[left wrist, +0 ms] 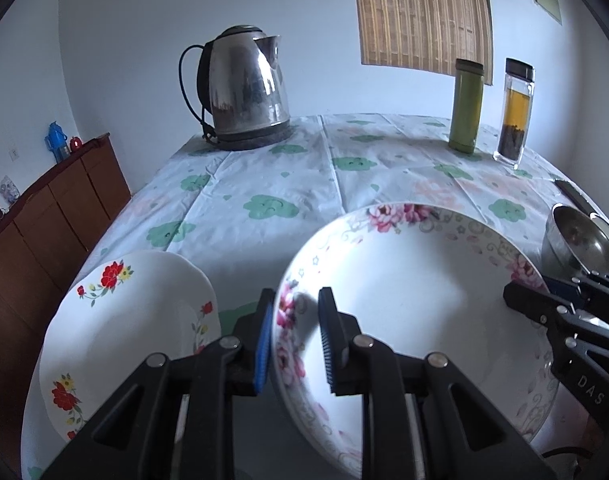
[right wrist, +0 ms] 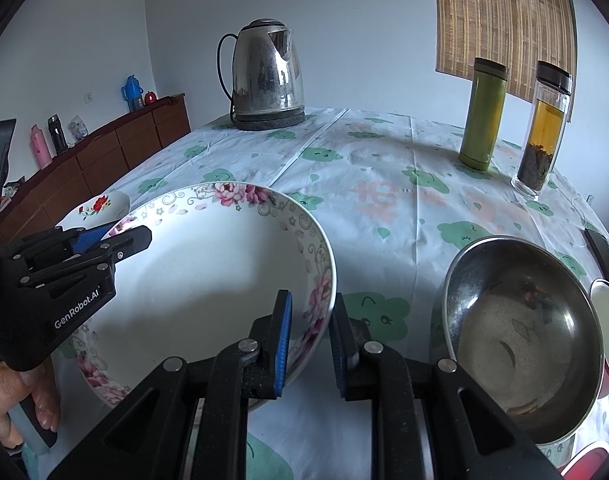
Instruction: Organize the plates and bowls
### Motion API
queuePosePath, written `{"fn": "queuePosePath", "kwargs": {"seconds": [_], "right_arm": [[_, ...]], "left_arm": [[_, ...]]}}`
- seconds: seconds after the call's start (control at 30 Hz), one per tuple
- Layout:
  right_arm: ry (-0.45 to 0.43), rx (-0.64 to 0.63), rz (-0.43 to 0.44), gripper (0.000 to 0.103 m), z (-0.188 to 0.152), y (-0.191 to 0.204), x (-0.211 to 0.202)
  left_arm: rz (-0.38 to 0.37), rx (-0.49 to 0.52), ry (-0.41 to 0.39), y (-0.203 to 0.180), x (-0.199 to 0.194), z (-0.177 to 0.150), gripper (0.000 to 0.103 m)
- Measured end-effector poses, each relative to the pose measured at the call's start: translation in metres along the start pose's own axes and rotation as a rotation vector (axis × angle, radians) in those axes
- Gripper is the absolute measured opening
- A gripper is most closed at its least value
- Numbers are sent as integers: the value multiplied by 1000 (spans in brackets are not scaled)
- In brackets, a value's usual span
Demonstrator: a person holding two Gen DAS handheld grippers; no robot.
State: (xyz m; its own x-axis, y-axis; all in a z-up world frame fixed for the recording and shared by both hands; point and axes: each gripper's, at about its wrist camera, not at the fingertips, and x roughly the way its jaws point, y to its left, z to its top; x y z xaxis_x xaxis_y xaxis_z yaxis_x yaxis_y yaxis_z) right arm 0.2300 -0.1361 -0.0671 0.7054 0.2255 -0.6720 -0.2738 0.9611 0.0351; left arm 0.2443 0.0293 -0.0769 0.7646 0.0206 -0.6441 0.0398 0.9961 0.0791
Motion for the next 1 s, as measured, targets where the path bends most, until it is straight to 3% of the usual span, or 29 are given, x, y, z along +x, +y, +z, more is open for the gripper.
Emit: {"fn": "queuePosePath", "kwargs": {"seconds": [0.17,0.33,0.73,0.8,1.0], "right_arm": [[0,-10,-6,20,0,2,0],[5,-17,-7,20,0,5,1],[6,-27,-9,21,0,6,1],[6,-30,-13,21,0,7,1],[11,-44,-23,21,1,8,2]], "left_arm": [[41,47,-4,-6,0,-1,19],[1,76,3,-13,-1,-1,19],[9,-7,-3,3,-2,-1,19],[-10,-45,19,11,2,-2,26],[-46,-54,36,11,4,-4,26]]}}
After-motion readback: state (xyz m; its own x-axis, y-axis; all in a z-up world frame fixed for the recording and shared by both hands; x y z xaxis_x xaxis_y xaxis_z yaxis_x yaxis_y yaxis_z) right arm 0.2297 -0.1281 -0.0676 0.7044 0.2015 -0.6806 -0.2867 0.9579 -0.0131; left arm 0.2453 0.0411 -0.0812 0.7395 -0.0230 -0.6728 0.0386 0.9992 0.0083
